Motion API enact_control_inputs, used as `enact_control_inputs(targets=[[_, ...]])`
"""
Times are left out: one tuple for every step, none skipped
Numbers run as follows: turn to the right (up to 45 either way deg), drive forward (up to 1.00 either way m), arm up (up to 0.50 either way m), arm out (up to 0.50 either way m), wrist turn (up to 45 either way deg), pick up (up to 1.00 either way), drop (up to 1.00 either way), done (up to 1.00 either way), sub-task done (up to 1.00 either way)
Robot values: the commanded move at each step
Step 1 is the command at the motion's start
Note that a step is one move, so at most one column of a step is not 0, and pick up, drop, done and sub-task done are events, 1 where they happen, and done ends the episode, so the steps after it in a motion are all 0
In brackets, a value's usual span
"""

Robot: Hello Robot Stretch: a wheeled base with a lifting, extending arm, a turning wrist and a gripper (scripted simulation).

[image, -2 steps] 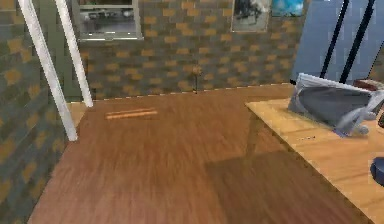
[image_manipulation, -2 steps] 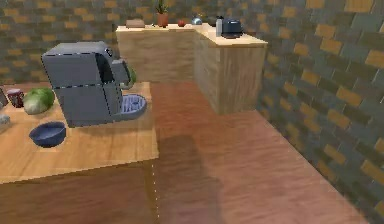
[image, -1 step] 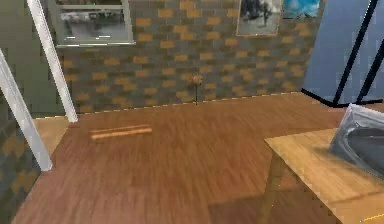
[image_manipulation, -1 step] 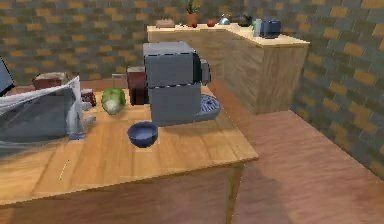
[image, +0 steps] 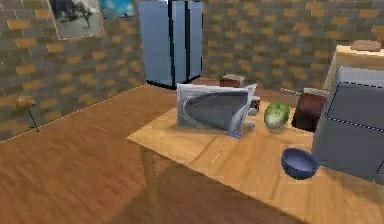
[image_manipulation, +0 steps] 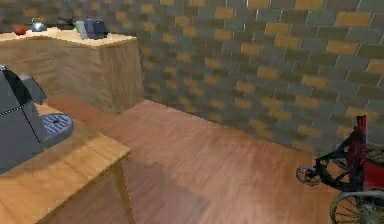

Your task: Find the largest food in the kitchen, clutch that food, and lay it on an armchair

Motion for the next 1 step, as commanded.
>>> enact_control_inputs(targets=[[-45.0, 0.0, 0.0, 0.0, 0.0, 0.0, 0.0, 0.0, 0.0]])
